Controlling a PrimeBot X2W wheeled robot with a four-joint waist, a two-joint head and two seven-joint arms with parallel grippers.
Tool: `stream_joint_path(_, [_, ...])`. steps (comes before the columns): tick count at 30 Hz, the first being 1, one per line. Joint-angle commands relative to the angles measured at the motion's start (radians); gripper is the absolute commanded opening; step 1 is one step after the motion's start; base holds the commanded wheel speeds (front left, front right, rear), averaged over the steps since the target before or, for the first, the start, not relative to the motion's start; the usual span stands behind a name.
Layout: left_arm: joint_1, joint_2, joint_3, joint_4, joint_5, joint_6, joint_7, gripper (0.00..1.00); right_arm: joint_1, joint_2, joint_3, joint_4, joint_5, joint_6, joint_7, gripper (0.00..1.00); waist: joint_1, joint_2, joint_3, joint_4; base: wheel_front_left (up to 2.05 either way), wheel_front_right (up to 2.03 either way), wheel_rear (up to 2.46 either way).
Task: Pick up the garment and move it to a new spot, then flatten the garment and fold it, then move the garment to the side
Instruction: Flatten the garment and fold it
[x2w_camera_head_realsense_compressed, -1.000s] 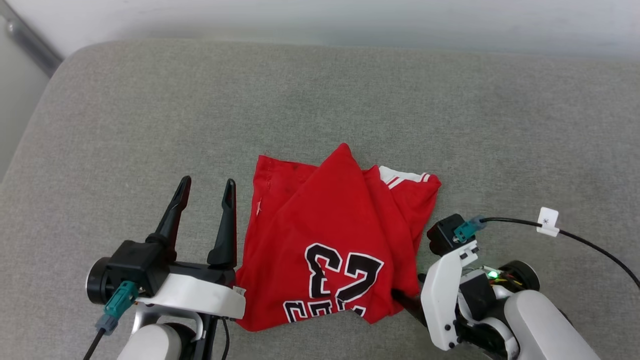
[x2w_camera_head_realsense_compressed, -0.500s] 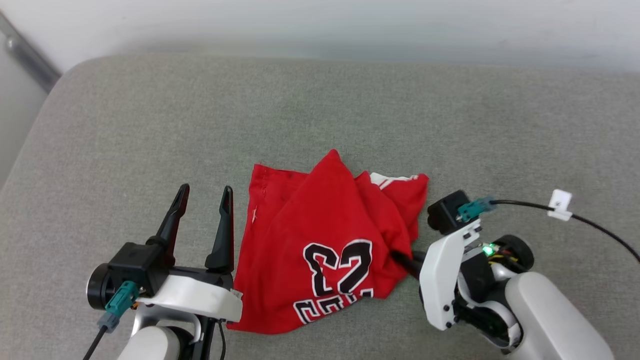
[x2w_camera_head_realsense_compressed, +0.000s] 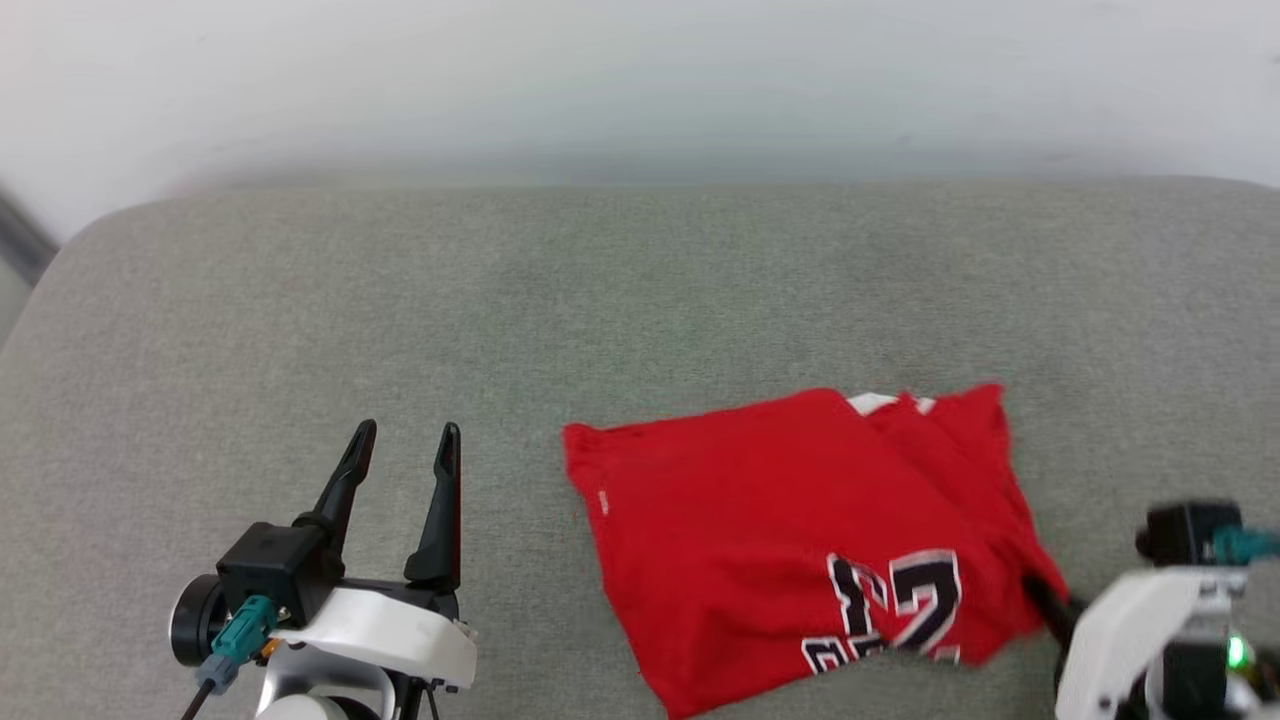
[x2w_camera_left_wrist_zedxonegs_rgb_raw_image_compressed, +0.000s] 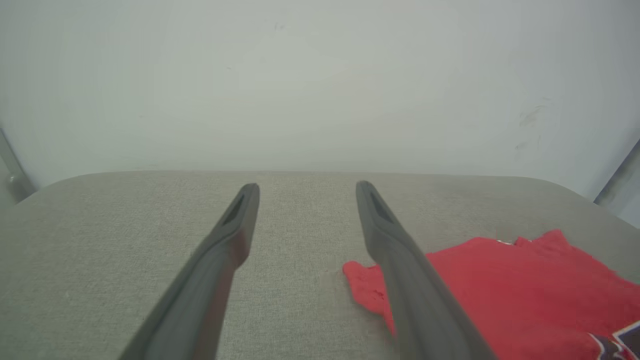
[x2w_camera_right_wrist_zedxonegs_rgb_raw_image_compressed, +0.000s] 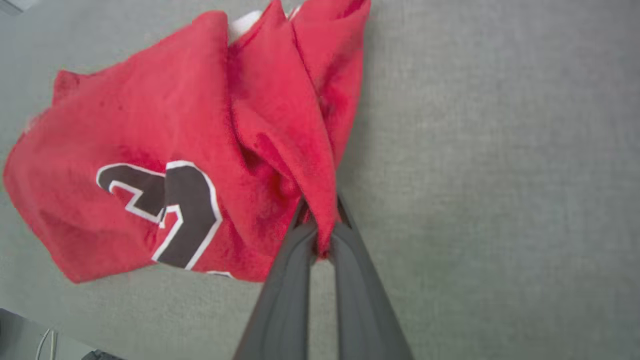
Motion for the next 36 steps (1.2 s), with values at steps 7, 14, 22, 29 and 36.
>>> stream_joint_path(7, [0.021, 0.012, -0.004, -0.002, -0.005, 0.008, 0.014, 1.00, 0.189, 0.086, -0.076, 0.096, -0.029, 0.000, 0.022, 0.00, 0.0000, 0.0000, -0.022, -0.045, 0.00, 0.00, 0.00])
stream_joint_path(14, [0.030, 0.019, -0.008, -0.003, -0.007, 0.011, 0.023, 1.00, 0.157, 0.105, -0.049, 0.086, -0.031, 0.000, -0.194, 1.00, 0.0000, 0.0000, -0.035, -0.064, 0.00, 0.00, 0.00])
stream_joint_path(22, [0.029, 0.020, -0.012, -0.010, -0.011, 0.016, 0.026, 1.00, 0.095, 0.076, -0.078, 0.014, -0.054, 0.000, -0.349, 1.00, 0.0000, 0.0000, -0.036, -0.059, 0.00, 0.00, 0.00])
stream_joint_path(29, [0.007, 0.016, -0.016, -0.012, -0.014, 0.013, 0.018, 1.00, -0.025, -0.013, -0.015, 0.072, -0.027, 0.000, -0.168, 1.00, 0.0000, 0.0000, -0.003, -0.037, 0.00, 0.00, 0.00])
stream_joint_path(36, [-0.033, 0.000, -0.023, 0.010, -0.013, 0.003, 0.001, 1.00, -0.166, -0.088, 0.107, 0.162, 0.045, 0.000, 0.005, 1.00, 0.0000, 0.0000, 0.062, 0.014, 0.00, 0.00, 0.00])
